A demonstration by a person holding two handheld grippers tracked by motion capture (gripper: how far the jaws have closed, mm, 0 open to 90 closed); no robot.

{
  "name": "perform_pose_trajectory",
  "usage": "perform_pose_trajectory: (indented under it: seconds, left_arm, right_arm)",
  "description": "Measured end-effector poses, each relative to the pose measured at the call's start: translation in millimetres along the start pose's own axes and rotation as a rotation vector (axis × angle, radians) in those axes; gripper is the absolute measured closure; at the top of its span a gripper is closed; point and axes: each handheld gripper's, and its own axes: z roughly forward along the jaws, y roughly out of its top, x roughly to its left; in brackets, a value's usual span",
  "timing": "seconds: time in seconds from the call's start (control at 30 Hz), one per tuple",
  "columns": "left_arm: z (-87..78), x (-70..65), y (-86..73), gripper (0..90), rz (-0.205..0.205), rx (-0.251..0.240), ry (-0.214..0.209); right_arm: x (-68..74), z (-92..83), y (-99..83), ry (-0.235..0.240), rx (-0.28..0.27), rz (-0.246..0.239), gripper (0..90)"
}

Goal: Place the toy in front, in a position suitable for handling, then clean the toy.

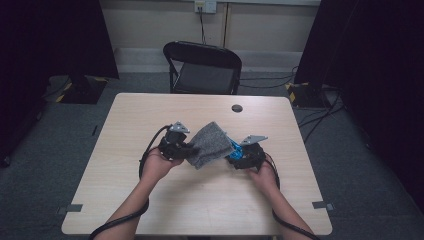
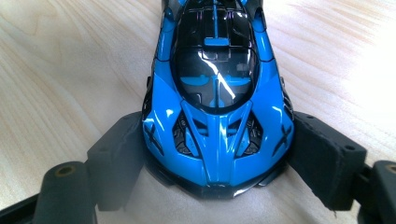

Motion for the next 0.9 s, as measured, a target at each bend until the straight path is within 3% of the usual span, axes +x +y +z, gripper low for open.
perform_pose_trajectory:
  seconds: [0.6, 0.77, 0.9]
  left_arm:
    - [34.9, 4.1, 15.7, 75.7, -0.006, 0.043, 0.023]
    - [51.6, -0.6, 20.0, 75.7, 0.012, 0.072, 0.015]
    - [66.3, -9.0, 23.4, 75.7, 0.060, 0.118, 0.011]
  right_arm:
    - [0.0, 0.1, 0.0, 0.001, 0.000, 0.000, 22.0]
    - [-0.1, 0.1, 0.0, 0.001, 0.000, 0.000, 22.0]
    - [-0.1, 0.0, 0.0, 0.001, 0.000, 0.000, 22.0]
